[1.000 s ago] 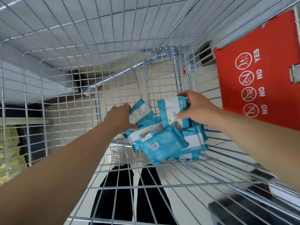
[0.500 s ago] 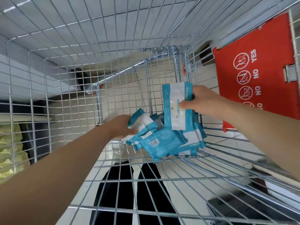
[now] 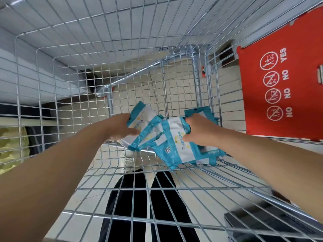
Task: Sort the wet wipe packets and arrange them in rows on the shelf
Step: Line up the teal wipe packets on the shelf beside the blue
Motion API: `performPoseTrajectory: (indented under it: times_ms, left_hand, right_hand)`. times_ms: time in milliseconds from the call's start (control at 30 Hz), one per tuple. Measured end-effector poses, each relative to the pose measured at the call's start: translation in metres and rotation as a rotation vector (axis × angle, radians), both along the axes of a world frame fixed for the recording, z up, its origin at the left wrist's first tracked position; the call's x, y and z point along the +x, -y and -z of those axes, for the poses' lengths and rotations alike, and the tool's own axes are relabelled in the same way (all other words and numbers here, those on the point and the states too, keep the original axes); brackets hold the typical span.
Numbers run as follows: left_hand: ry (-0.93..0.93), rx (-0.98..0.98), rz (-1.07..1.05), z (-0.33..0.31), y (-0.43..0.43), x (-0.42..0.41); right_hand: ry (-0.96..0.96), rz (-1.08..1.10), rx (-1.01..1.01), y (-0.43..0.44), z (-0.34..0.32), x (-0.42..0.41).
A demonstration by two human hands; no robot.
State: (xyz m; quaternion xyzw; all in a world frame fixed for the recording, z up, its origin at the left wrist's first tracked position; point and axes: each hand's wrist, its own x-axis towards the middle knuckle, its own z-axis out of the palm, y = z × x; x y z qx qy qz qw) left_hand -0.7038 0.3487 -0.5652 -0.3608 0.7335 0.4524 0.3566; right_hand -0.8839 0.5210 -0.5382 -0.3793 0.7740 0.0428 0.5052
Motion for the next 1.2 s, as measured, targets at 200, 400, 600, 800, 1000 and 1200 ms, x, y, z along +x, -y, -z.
performPoseTrajectory:
  times_ms: [200, 400, 600, 800, 1000, 1200]
  left_hand:
    - [-0.064, -0.033, -0.116, -0.014, 0.006, 0.003]
    - [-0.107, -0.041, -0.299, -0.026, 0.016, 0.015]
    - [-0.232, -0.131, -0.49, -0.081, 0.023, 0.029]
    - [-0.378, -0.271, -0.647, -0.195, 0.035, 0.067]
    - [-0.539, -0.333, -0.958, -0.332, 0.048, 0.144]
    - [-0.771, -0.527, -1.134, -0.452, 0.052, 0.26]
  right_hand:
    - [-0.137, -0.163, -0.036, 0.0, -0.005, 0.012]
    - [-0.093, -0.092, -0.125, 0.0, -0.006, 0.024]
    - [-0.028, 0.087, -0.329, 0.039, -0.054, 0.008]
    - [-0.007, 0.208, -0.601, 0.094, -0.175, 0.016]
    - [0.003, 0.156, -0.91, 0.146, -0.328, 0.077]
    - [0.07, 0.012, -1.158, 0.189, -0.45, 0.19]
